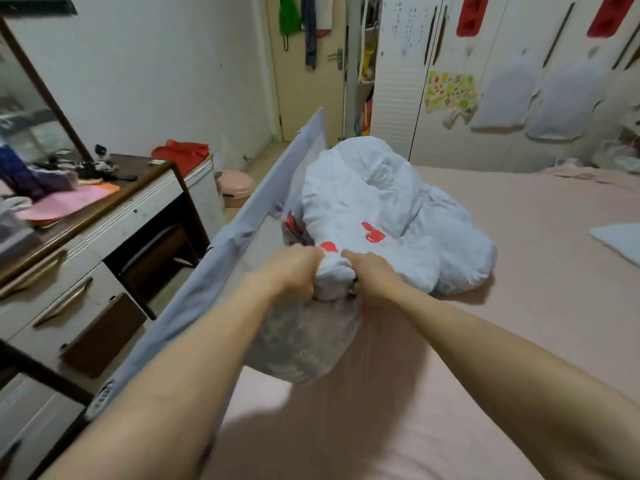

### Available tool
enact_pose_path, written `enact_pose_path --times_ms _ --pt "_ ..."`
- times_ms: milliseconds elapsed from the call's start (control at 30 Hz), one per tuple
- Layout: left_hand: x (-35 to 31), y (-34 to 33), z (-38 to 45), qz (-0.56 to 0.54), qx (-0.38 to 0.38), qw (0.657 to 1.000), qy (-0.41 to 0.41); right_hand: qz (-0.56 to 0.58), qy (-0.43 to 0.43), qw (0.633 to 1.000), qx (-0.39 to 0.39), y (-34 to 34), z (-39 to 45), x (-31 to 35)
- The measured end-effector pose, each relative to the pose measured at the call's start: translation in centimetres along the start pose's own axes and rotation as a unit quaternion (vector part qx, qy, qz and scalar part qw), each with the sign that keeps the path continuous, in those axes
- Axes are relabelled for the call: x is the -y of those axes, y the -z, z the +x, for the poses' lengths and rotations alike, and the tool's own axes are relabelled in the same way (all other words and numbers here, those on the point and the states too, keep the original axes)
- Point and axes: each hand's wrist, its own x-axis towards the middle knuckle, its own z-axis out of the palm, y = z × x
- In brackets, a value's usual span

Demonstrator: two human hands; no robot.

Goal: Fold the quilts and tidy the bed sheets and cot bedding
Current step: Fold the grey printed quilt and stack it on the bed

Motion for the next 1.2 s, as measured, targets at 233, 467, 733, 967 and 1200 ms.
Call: enact_pose_path --times_ms 233,467,733,967,1200 --pt "3.4 1.0 -4.3 0.065 0.196 0.976 0.069 0.052 0.018 0.995 0.088 -2.0 -2.2 5.6" --pt "1.5 -2.2 -1.1 -0.004 0.227 0.971 0.074 0.048 -0.058 0.968 0.240 -3.1 -4.9 -0.3" --pt "-8.6 -5.8 10.1 -0.023 0.103 0.994 -0.008 0.094 -0.156 0.977 0.115 -0.2 -4.2 -14.3" --pt "-17.4 -13.2 25.6 -0.058 0.120 0.991 0.013 0.183 -0.331 0.925 0.037 -1.7 0.5 -35.5" --pt "-22.8 -22.2 38.1 -0.134 0.148 0.979 0.031 0.311 -0.445 0.838 -0.064 -7.9 7.8 -52.0"
